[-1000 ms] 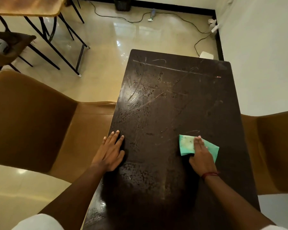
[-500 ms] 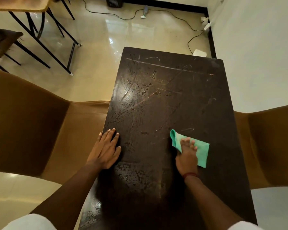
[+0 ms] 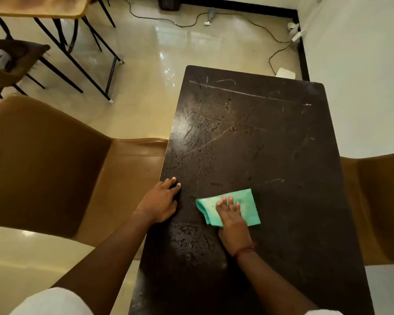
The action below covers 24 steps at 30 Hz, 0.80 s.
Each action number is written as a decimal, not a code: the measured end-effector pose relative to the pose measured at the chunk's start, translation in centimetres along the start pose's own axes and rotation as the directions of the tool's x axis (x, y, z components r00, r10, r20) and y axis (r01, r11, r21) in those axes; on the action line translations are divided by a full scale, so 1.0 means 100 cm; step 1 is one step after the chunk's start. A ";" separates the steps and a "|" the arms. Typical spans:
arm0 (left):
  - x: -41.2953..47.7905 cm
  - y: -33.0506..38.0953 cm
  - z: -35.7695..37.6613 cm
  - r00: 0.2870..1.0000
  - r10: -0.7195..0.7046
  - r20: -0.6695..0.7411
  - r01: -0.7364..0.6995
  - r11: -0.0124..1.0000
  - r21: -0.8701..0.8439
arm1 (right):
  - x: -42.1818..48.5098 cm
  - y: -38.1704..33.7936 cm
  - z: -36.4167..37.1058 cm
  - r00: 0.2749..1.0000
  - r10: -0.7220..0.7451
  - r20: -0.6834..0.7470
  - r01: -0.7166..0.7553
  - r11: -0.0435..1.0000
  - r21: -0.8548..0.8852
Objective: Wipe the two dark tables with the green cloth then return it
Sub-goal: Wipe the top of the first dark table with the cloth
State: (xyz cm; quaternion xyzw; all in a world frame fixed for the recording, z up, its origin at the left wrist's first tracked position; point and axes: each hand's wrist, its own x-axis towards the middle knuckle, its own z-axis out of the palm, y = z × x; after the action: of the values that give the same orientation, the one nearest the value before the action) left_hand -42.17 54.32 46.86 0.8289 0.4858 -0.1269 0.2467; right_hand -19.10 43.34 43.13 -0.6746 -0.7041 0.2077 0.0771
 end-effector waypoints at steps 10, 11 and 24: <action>-0.004 -0.016 0.001 0.997 0.076 -0.011 -0.077 0.994 -0.079 | 0.042 -0.018 -0.009 0.891 0.434 -0.131 -0.425 0.901 0.089; -0.004 -0.017 0.000 0.997 0.079 -0.020 -0.080 0.993 -0.088 | 0.040 -0.030 0.003 0.952 0.289 -0.105 -0.287 0.957 0.040; -0.010 -0.032 0.001 0.980 0.052 -0.194 -0.081 0.986 -0.147 | 0.046 -0.091 0.031 0.982 -0.175 0.069 0.182 0.977 -0.111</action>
State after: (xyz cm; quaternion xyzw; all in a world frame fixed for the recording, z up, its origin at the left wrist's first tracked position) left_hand -45.44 54.81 46.37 0.8314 0.4874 -0.0014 0.2667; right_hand -29.02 47.23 43.11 -0.6055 -0.7749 0.1779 0.0351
